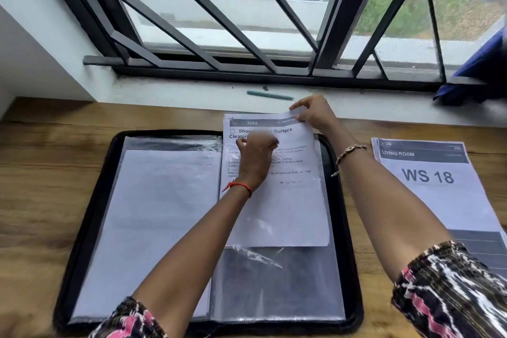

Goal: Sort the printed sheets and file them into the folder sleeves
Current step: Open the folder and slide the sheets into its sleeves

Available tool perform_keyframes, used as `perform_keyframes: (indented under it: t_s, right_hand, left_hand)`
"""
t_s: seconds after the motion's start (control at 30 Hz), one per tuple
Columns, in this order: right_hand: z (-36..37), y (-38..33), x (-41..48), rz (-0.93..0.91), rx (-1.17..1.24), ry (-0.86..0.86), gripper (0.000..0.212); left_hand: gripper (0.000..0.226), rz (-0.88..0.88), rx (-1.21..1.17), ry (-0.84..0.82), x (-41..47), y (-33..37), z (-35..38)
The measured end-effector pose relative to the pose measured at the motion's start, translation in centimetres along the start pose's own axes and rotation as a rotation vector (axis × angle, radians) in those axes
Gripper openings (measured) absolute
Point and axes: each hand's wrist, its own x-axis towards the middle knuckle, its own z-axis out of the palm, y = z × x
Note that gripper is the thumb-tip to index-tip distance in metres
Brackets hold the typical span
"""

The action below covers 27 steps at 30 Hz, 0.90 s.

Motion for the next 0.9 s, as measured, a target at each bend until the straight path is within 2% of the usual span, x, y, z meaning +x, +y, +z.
perform_keyframes:
  t_s: [0.1, 0.17, 0.23, 0.33, 0.5, 0.7, 0.8, 0.83, 0.9]
  right_hand:
    - [-0.8, -0.2, -0.2, -0.005, -0.012, -0.144, 0.041]
    - [-1.3, -0.3, -0.4, 0.030, -0.111, -0.292, 0.042]
    - [-1.4, -0.3, -0.5, 0.045, -0.239, -0.429, 0.039]
    - [-1.0, -0.4, -0.6, 0.032, -0.375, -0.538, 0.028]
    - [0.5, -0.7, -0.9, -0.009, -0.489, -0.507, 0.025]
    - [1.5, -0.5, -2.0, 0.053, -0.660, -0.610, 0.023]
    - [1.1, -0.6, -3.3, 0.030, -0.599, -0.561, 0.027]
    - [0.7, -0.6, -3.8, 0.024, -0.484, -0.524, 0.029]
    - [0.1, -0.4, -5.7, 0.012, -0.079, -0.380, 0.035]
  left_hand:
    - [0.014, 0.002, 0.004, 0.019, 0.3, 0.1, -0.1]
    - [0.014, 0.009, -0.003, 0.031, 0.3, 0.3, -0.2]
    - [0.014, 0.020, -0.028, 0.053, 0.2, 0.5, -0.1]
    - [0.014, 0.020, -0.050, 0.073, -0.1, 0.6, -0.1]
    - [0.025, 0.040, -0.018, 0.034, -0.5, 0.4, -0.4]
    - [0.034, 0.042, -0.050, 0.044, -1.8, -0.7, -1.3]
    - [0.028, 0.044, -0.061, 0.058, -2.8, -1.2, -1.7]
    - [0.026, 0.052, -0.061, 0.069, -3.1, -1.3, -1.9]
    - [0.024, 0.063, -0.055, 0.089, -4.0, -1.4, -2.2]
